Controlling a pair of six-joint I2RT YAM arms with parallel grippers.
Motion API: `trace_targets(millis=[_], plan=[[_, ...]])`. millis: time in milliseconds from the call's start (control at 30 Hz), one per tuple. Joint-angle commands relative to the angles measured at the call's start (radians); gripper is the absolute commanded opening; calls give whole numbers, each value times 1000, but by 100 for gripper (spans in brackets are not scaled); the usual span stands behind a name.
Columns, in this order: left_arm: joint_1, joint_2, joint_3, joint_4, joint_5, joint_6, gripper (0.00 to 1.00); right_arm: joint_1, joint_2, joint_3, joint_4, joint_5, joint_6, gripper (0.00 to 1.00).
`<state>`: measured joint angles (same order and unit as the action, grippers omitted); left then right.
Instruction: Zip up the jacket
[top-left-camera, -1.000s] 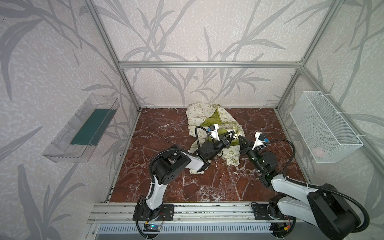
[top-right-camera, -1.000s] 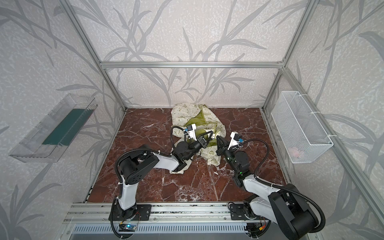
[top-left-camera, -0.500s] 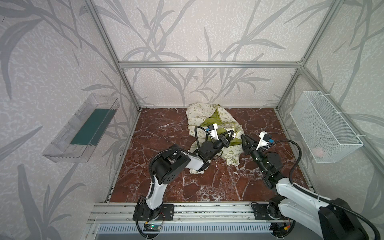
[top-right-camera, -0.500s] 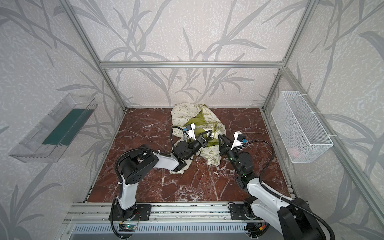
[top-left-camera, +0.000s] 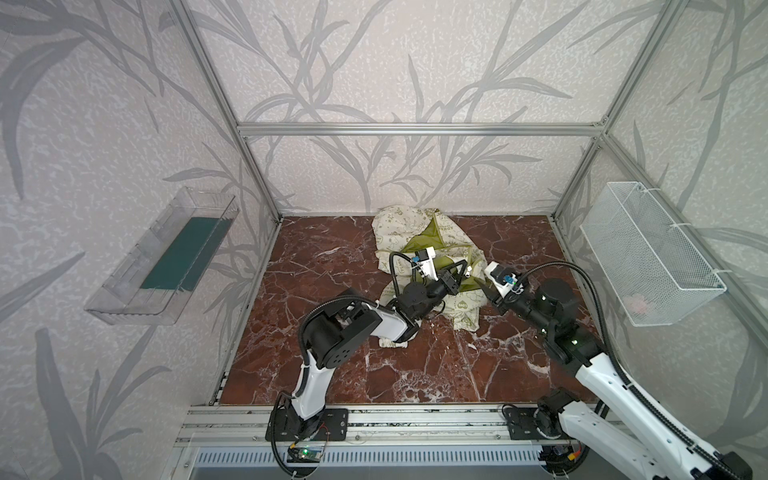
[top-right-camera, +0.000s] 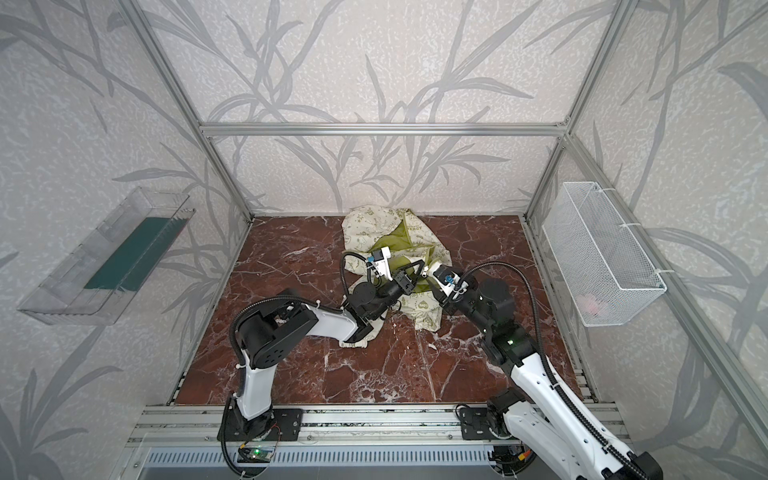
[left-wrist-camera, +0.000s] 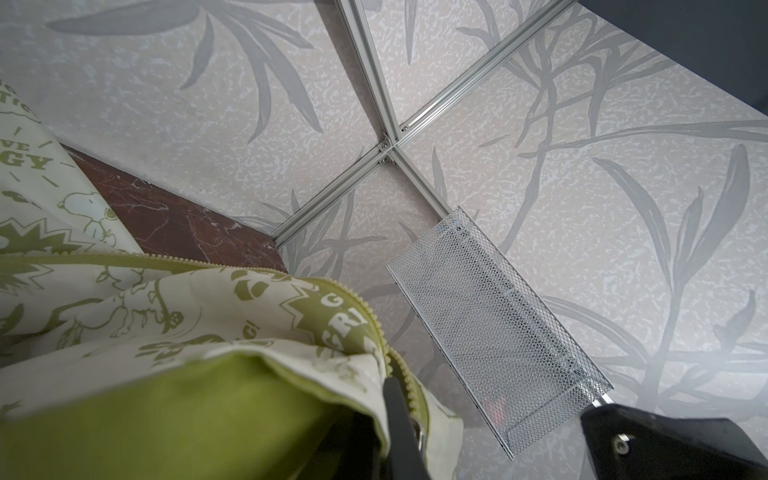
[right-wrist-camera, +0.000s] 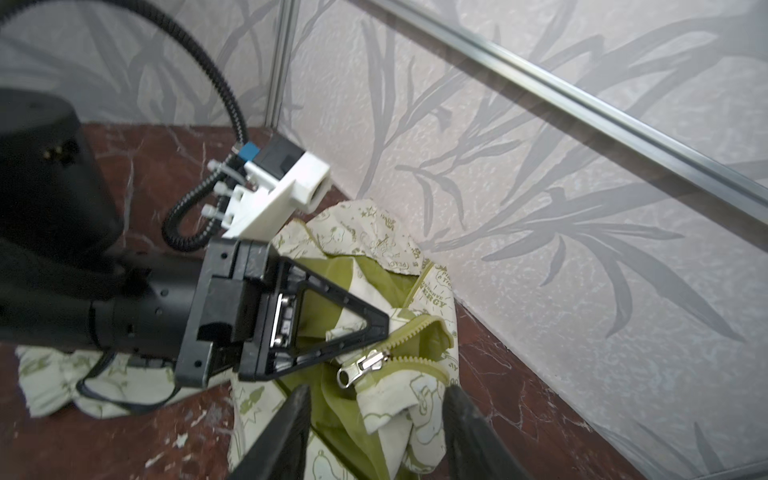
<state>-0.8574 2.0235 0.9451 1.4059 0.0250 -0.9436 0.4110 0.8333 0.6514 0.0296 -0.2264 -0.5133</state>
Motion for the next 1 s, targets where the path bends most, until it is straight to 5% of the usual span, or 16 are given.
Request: trace_targets(millis=[0,333,967], plan=[[3,-4,-20,11,-22,0,0,-4,77,111,-227,-84,-271,54],[3,-17,-20,11,-18,0,0,22,227,236,-284,0,-522,65],[4,-27,-21,11,-22,-6,0,29,344,275,-226,27,-611,66]])
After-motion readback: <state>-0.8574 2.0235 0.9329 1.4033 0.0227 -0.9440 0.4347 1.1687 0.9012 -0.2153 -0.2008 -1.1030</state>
